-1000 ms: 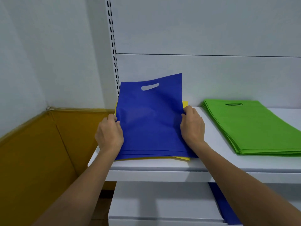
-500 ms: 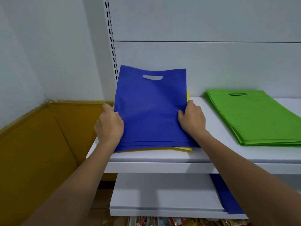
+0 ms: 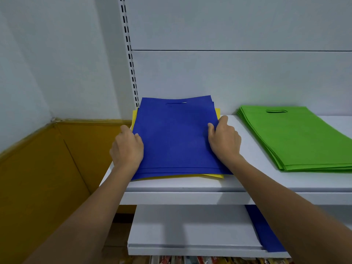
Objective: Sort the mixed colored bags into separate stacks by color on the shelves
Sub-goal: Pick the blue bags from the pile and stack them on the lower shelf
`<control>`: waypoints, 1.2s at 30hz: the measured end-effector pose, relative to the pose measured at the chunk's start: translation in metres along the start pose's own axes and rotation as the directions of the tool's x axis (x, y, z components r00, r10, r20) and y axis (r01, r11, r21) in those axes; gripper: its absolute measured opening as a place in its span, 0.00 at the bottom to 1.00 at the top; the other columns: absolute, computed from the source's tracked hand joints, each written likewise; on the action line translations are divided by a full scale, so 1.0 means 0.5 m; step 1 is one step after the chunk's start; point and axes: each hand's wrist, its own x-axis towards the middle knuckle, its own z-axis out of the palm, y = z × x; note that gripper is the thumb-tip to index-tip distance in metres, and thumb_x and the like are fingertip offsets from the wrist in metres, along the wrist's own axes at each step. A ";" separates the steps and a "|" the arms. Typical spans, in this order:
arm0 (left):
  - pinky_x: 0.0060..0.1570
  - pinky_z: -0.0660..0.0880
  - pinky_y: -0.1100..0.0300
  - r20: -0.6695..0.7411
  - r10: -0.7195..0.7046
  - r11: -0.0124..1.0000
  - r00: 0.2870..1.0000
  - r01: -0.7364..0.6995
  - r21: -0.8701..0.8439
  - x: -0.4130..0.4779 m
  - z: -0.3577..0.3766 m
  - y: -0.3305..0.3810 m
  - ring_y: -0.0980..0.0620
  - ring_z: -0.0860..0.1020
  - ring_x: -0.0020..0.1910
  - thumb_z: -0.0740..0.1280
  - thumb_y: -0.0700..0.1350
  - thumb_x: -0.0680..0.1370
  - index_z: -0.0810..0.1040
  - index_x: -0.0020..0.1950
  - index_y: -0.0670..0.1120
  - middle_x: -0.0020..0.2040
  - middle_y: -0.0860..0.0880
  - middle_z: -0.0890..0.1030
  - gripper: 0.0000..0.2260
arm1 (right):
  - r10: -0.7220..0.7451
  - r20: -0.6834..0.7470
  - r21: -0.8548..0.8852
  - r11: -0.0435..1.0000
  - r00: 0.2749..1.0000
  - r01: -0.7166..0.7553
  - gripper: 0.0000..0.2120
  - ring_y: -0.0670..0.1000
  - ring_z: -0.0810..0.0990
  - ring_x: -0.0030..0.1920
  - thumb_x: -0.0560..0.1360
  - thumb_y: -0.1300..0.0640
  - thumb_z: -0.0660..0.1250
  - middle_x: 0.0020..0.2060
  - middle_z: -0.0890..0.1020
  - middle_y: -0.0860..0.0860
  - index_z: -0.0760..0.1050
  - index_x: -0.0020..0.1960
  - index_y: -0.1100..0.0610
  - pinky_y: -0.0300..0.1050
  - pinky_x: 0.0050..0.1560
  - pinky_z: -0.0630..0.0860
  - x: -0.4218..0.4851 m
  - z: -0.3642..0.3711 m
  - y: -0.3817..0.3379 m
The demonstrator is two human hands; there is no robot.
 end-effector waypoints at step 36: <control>0.59 0.67 0.60 0.142 0.893 0.407 0.428 -0.627 -0.664 -0.377 0.028 0.402 0.46 0.76 0.58 0.62 0.35 0.76 0.78 0.60 0.42 0.59 0.45 0.79 0.14 | 0.372 -0.396 -0.022 0.910 0.840 -0.414 0.13 0.56 0.75 0.60 0.77 0.60 0.64 0.58 0.79 0.56 0.76 0.60 0.61 0.44 0.61 0.67 -0.291 -0.604 0.443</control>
